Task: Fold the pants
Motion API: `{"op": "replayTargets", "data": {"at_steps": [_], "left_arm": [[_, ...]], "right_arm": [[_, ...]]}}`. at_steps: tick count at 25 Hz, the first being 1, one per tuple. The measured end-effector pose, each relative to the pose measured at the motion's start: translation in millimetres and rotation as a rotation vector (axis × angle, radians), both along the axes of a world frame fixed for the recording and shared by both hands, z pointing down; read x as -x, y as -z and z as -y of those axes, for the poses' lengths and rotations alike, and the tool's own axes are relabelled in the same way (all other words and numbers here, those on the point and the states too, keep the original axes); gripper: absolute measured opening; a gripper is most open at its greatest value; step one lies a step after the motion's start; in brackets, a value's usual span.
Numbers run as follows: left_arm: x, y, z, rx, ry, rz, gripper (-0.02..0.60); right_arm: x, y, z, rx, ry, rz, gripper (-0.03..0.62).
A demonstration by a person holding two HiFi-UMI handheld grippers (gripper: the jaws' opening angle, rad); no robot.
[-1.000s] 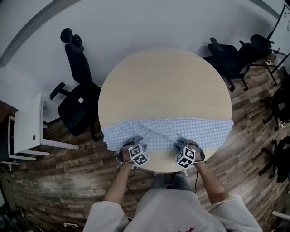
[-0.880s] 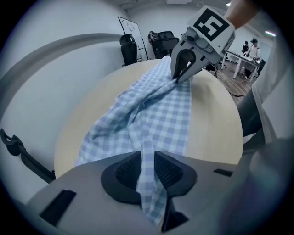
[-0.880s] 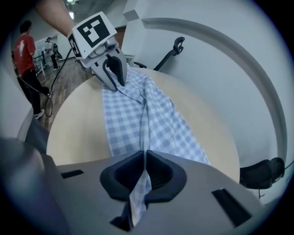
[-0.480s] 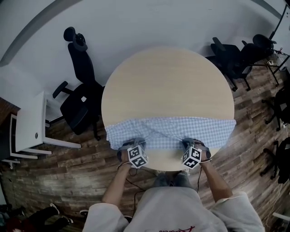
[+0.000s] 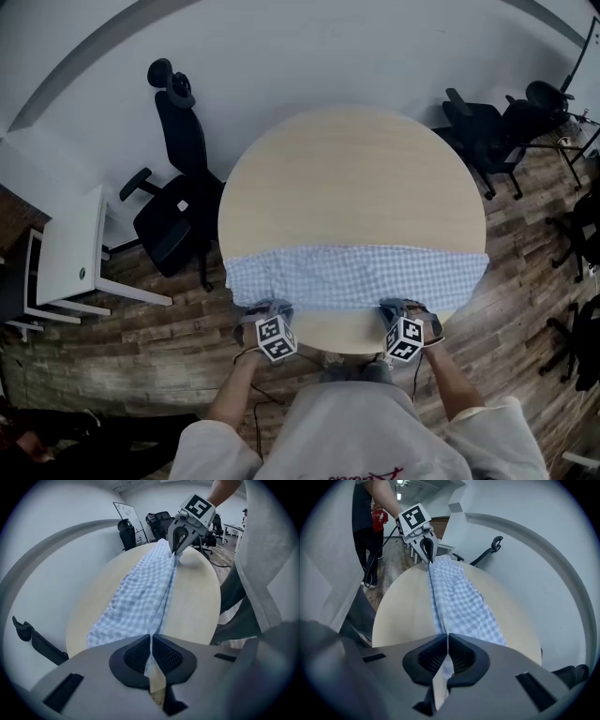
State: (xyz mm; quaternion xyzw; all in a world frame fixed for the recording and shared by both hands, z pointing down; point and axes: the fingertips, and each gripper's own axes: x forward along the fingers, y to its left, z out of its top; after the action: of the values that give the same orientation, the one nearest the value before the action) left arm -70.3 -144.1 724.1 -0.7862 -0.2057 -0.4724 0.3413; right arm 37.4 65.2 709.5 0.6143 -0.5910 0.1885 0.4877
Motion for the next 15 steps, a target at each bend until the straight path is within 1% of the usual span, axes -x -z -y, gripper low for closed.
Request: {"op": "replayTargets", "data": {"at_steps": [4,7,8,9,10,12,14,15], "left_arm": [[11.4,-18.4,-5.8,0.027,0.040,0.041,0.041],[13.0,-20.4,-9.5,0.055,0.048,0.036,0.049],[13.3,-18.9,-9.6,0.068,0.054,0.029,0.092],[13.5,-16.3,-8.5,0.083,0.065,0.020,0.171],[13.8,-12.0,-5.8,0.096,0.081,0.003,0.204],[15.0,0.7,5.8,0.109,0.123,-0.057,0.213],[17.1,14.6,27.2,0.110,0.187,-0.124,0.212],[18.7,19.3,41.4,0.115,0.234,-0.145,0.212]], "right_arm": [[11.6,-21.1,-5.1,0.044,0.010,0.031,0.034],[14.2,-30.4,-5.2,0.066,0.008,0.052,0.036],[15.1,-30.3,-3.8,0.063,0.011,0.067,0.037],[16.9,-28.9,-1.9,0.056,0.018,0.087,0.037],[19.6,-26.0,0.4,0.044,0.031,0.107,0.047],[25.7,-15.7,7.1,0.008,0.062,0.130,0.104],[27.2,-3.6,16.3,-0.031,0.082,0.125,0.110],[25.4,0.9,21.5,-0.045,0.084,0.113,0.110]]}}
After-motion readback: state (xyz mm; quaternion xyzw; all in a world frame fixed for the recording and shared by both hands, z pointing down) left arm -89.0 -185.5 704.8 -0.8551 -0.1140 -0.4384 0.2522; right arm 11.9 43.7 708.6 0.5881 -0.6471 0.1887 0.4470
